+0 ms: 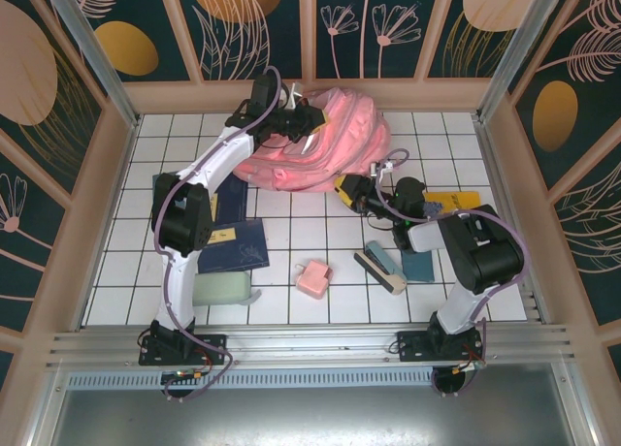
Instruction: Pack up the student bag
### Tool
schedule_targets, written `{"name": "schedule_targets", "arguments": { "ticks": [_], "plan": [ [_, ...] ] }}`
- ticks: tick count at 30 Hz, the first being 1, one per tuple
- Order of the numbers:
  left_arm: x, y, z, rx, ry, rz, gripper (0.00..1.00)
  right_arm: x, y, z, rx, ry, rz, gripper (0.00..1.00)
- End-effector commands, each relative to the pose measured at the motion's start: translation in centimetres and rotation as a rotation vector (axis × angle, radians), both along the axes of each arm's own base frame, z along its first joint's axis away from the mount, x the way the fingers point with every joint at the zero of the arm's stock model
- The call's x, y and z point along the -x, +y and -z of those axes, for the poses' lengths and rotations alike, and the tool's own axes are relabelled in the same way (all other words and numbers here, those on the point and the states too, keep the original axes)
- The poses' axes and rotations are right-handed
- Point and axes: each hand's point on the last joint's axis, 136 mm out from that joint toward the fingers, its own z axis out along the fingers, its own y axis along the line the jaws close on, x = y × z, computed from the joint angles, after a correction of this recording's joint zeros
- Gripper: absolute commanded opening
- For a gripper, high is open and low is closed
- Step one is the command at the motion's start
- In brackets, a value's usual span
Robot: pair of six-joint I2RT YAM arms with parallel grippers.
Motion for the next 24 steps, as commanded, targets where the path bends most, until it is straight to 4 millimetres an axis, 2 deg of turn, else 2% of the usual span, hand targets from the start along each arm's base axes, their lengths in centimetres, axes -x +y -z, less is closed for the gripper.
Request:
{"name": "schedule_targets", "arguments": {
  "ticks": [1, 5, 9, 12, 17, 24],
  "plan": [
    [0.8, 0.1, -6.6, 0.094, -0.139, 0.020, 0.00, 0.1, 0.2, -1.2, -0.020, -0.057, 0.019, 0.40],
    [0.9, 0.1, -6.6, 0.101, -0.137, 0.017, 0.00, -0.3, -0.2, -0.6, 0.006, -0.048, 0.072, 0.40],
    [1.1, 0.2, -6.4, 0.108, -0.132, 0.015, 0.00, -0.8, -0.2, -0.9, 0.007, -0.063, 0.107, 0.42],
    [1.2, 0.3, -6.1, 0.109, -0.127, 0.012, 0.00, -1.2, -0.3, -1.1, 0.007, -0.069, 0.133, 0.40],
    [1.4, 0.3, -5.5, 0.099, -0.123, 0.016, 0.00, -1.4, -0.4, -1.2, 0.005, -0.070, 0.145, 0.24],
    [1.2, 0.6, -4.7, 0.049, -0.135, 0.008, 0.00, -0.5, -1.4, -1.5, 0.025, -0.081, 0.169, 0.14]
  ]
}}
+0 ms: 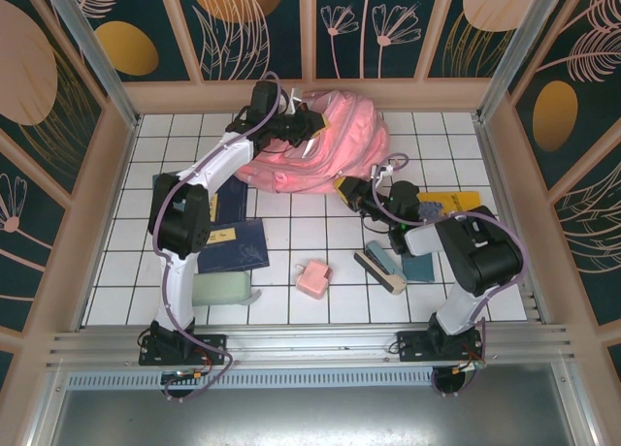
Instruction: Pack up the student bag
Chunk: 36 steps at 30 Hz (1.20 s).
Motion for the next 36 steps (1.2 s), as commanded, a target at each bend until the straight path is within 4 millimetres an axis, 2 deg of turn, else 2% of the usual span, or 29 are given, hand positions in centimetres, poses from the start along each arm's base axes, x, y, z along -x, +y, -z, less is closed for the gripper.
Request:
{"name": "schedule_targets", "arguments": {
  "ticks": [1, 14, 21, 25, 29, 32, 36],
  "plan": [
    [0.7, 0.5, -5.4, 0.031, -0.129, 0.011, 0.00, 0.3, -1.2, -2.2, 0.000, -0.079, 0.046, 0.11],
    [1.1, 1.2, -3.7, -0.069, -0.157, 0.031, 0.00, 0.4, -4.9, -2.9, 0.031, -0.059, 0.108, 0.00],
    [2.7, 2.1, -3.2, -0.142, -0.197, 0.059, 0.00, -0.2, -7.4, -3.1, 0.062, -0.047, 0.158, 0.00],
    [3.8, 2.2, -2.5, -0.175, -0.204, 0.085, 0.00, -0.5, -8.1, -3.2, 0.068, -0.047, 0.167, 0.00],
    [4.9, 2.0, -1.1, -0.238, -0.209, 0.120, 0.00, -0.8, -8.9, -3.1, 0.087, -0.038, 0.172, 0.00],
    [5.7, 1.5, -0.1, -0.270, -0.208, 0.146, 0.00, -0.8, -8.4, -2.8, 0.163, -0.060, 0.134, 0.00],
    [5.8, 1.4, 0.1, -0.274, -0.205, 0.143, 0.00, 0.6, -5.9, -2.1, 0.395, -0.152, 0.030, 0.17]
  ]
}}
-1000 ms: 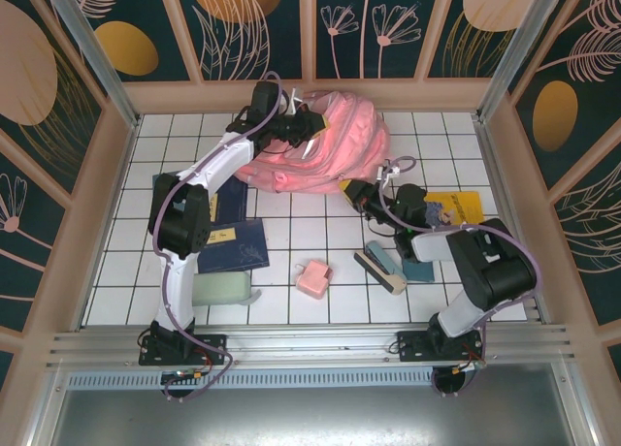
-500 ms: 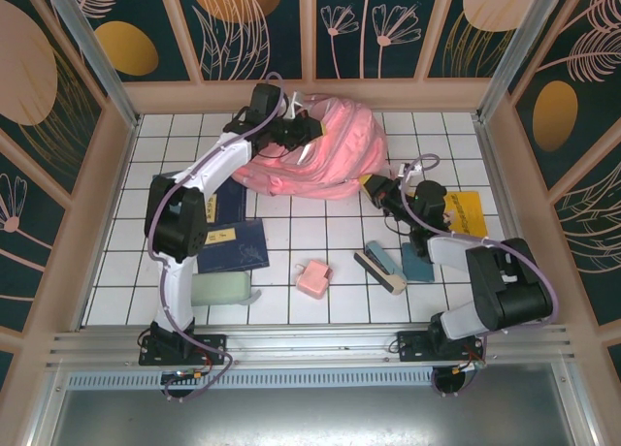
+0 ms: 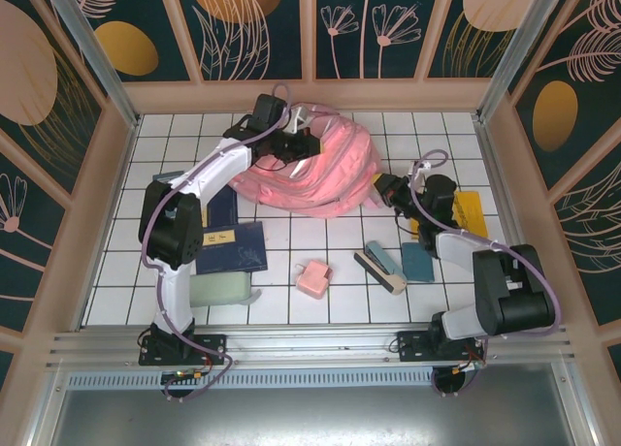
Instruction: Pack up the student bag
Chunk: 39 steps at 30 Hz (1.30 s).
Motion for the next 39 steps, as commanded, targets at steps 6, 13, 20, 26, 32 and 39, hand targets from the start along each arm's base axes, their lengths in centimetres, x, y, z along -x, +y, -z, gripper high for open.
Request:
{"name": "schedule_targets", "arguments": {
  "ticks": [6, 13, 20, 26, 32, 39],
  "plan": [
    [-0.7, -0.3, -4.4, 0.045, -0.088, -0.010, 0.00, 3.6, 4.0, 1.5, 0.563, -0.152, -0.106, 0.44],
    [-1.2, -0.6, -4.6, 0.059, -0.083, -0.017, 0.00, 4.8, 5.3, 3.9, 0.676, -0.148, -0.112, 0.51],
    [-1.4, -0.8, -4.1, 0.060, -0.069, -0.018, 0.00, 4.5, 6.6, 4.5, 0.782, -0.174, -0.108, 0.49],
    [-1.3, -1.0, -4.3, 0.084, -0.062, -0.015, 0.00, 3.4, 6.3, 5.6, 0.920, -0.145, -0.024, 0.48],
    [-1.1, -1.0, -4.3, 0.091, -0.057, -0.013, 0.00, 2.3, 6.6, 6.4, 1.030, -0.140, 0.024, 0.44],
    [-1.1, -0.9, -4.2, 0.074, -0.060, -0.009, 0.00, 2.0, 6.4, 6.4, 1.097, -0.146, 0.042, 0.15]
  ]
}}
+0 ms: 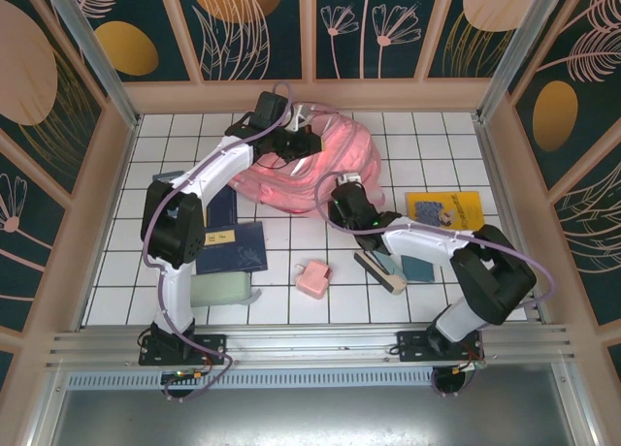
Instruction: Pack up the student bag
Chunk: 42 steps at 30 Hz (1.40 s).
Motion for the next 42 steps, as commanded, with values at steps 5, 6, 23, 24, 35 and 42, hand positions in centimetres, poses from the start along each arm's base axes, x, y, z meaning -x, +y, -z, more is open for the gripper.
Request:
{"name": "schedule_targets", "arguments": {
  "ticks": [5, 6, 23, 24, 35, 42],
  "plan": [
    [-0.8, -0.4, -3.0, 0.020, -0.091, 0.027, 0.00, 0.3, -0.9, -2.9, 0.006, -0.064, -0.004, 0.02],
    [-0.9, -0.2, -2.9, 0.003, -0.100, 0.029, 0.00, 0.4, -1.1, -3.2, -0.001, -0.065, -0.011, 0.01],
    [2.7, -1.7, -1.0, -0.340, -0.245, 0.211, 0.00, -2.3, -5.9, -5.1, -0.122, 0.029, -0.023, 0.00],
    [2.7, -1.7, -0.9, -0.346, -0.246, 0.214, 0.00, -2.4, -6.2, -5.2, -0.120, 0.029, -0.021, 0.00],
    [2.7, -2.2, -1.4, -0.386, -0.286, 0.224, 0.00, -2.3, -7.0, -5.5, -0.045, 0.020, -0.094, 0.04],
    [0.5, -1.0, -2.0, -0.485, -0.341, 0.132, 0.00, 0.5, -4.1, -5.1, 0.089, -0.003, -0.354, 0.09]
  ]
}}
